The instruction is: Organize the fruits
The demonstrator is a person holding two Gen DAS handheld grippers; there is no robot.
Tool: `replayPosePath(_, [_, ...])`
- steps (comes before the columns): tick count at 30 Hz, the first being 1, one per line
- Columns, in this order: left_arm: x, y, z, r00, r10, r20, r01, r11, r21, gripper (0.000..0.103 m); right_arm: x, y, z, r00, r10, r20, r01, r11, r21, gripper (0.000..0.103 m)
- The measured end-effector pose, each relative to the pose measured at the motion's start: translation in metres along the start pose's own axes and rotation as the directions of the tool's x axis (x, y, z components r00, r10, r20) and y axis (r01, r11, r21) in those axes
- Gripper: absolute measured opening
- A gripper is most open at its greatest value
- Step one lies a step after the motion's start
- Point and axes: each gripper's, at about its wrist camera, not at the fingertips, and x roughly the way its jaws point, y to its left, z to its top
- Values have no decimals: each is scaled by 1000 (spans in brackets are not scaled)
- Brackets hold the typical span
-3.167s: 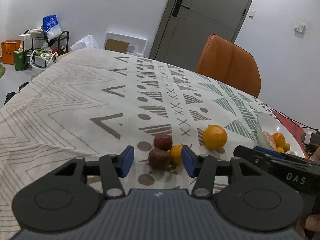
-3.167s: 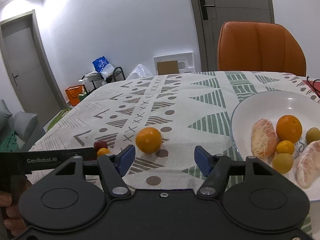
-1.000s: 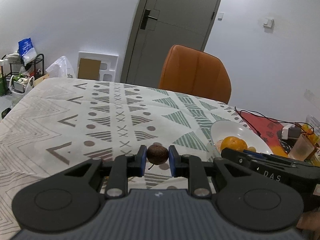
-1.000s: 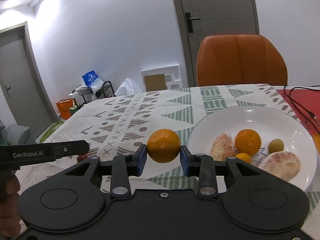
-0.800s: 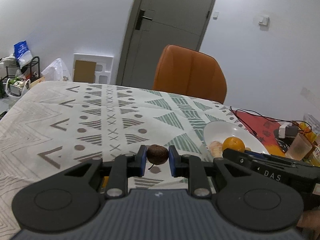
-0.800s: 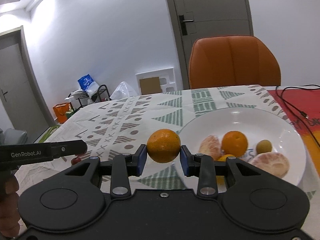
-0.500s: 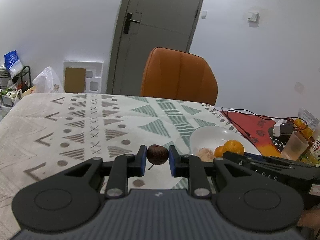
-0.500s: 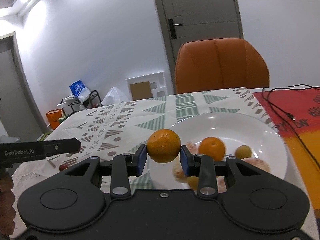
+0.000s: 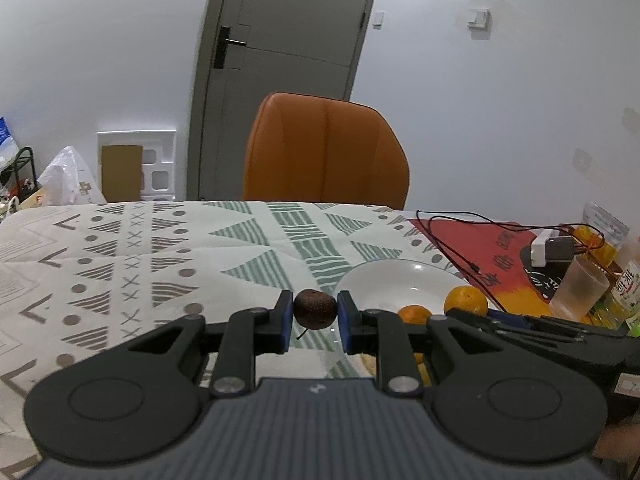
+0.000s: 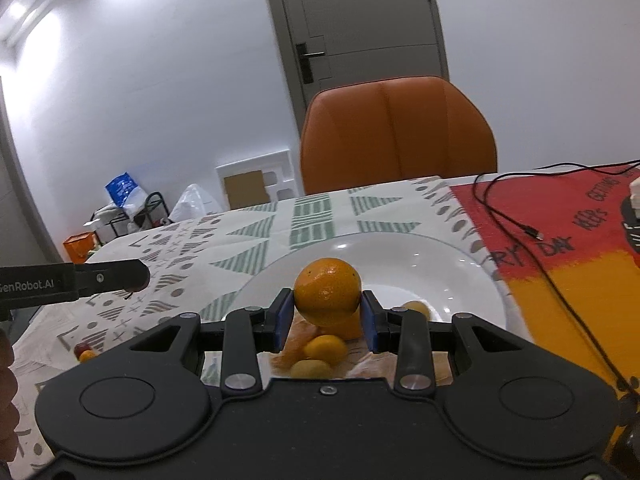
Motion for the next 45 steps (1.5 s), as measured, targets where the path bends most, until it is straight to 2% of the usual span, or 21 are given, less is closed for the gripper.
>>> replayPosePath(17, [33, -18, -1, 999, -22, -40, 23, 999, 31, 22, 16, -24, 12, 999, -31, 20, 30, 999, 15, 35])
replayPosePath(22, [41, -21, -1, 998, -28, -55, 31, 999, 40, 22, 17, -24, 10, 999, -24, 30, 24, 1000, -5, 53])
replayPosePath(31, [55, -28, -3, 997, -37, -73, 41, 998, 47, 22, 6, -29, -6, 999, -37, 8, 37, 999, 20, 53])
replayPosePath(39, [51, -25, -2, 997, -28, -78, 30, 999, 23, 30, -3, -36, -15, 999, -51, 1, 51, 998, 43, 53])
replayPosePath(41, [47, -24, -2, 997, -18, -75, 20, 1000, 23, 34, -5, -37, -17, 999, -50, -4, 50, 997, 53, 53])
replayPosePath(45, [38, -21, -4, 997, 1, -75, 1, 1000, 20, 50, -10, -36, -21, 999, -43, -9, 43, 997, 61, 53])
